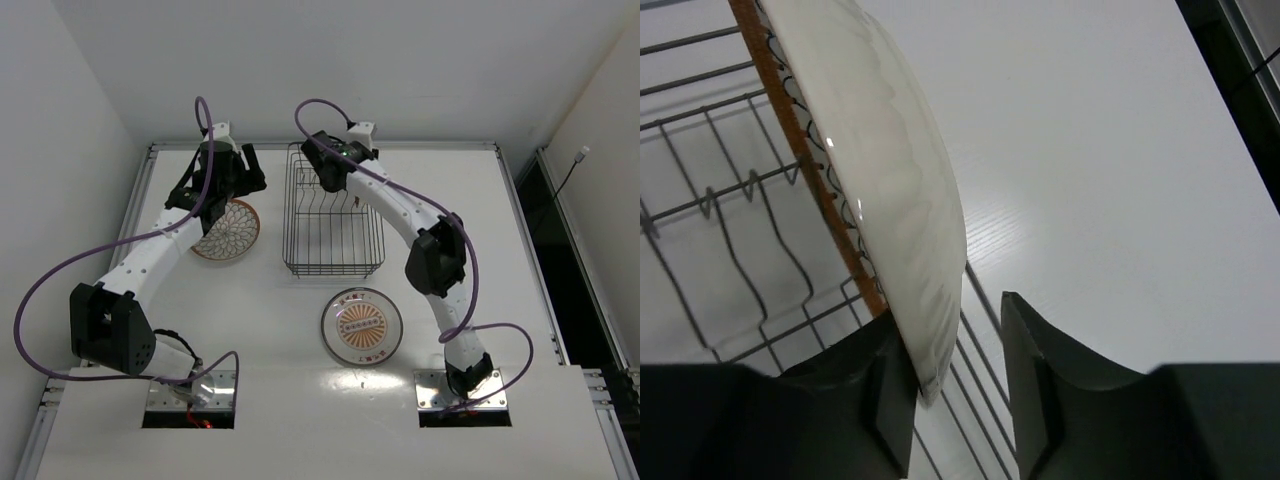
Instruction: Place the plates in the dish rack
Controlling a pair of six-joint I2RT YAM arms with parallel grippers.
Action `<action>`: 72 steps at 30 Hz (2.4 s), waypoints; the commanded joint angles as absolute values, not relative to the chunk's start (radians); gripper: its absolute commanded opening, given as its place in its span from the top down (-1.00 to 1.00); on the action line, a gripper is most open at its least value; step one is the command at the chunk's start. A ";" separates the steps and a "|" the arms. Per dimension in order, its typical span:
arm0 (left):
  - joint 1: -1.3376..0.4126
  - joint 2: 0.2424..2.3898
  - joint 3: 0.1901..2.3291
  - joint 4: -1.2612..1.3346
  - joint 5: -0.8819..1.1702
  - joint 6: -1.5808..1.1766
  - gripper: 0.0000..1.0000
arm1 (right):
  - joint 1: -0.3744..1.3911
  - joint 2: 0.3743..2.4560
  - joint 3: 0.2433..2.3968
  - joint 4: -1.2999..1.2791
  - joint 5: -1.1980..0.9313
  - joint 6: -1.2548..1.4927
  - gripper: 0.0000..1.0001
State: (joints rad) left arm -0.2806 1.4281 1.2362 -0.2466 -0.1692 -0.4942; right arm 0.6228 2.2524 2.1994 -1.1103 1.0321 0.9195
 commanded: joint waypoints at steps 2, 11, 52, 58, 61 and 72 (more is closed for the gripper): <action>-0.282 1.391 1.246 -0.227 -0.166 -0.489 -0.34 | 0.690 2.233 2.189 -1.085 1.101 0.901 0.22; -0.282 1.391 1.246 -0.227 -0.166 -0.489 -0.34 | 0.755 2.168 2.109 -1.065 1.056 0.917 -0.26; -0.282 1.419 1.227 -0.209 -0.126 -0.489 -0.34 | 0.772 0.342 -0.024 -0.389 0.112 1.589 -0.93; -0.282 1.419 1.227 -0.209 -0.126 -0.489 -0.34 | 0.772 0.564 -0.140 -0.099 0.043 1.629 -0.63; -0.282 1.419 1.227 -0.209 -0.137 -0.489 -0.34 | 0.762 0.659 -0.130 -0.042 0.034 1.629 -0.41; -0.282 1.419 1.227 -0.209 -0.137 -0.489 -0.34 | 0.762 0.648 -0.103 -0.132 0.052 1.597 1.00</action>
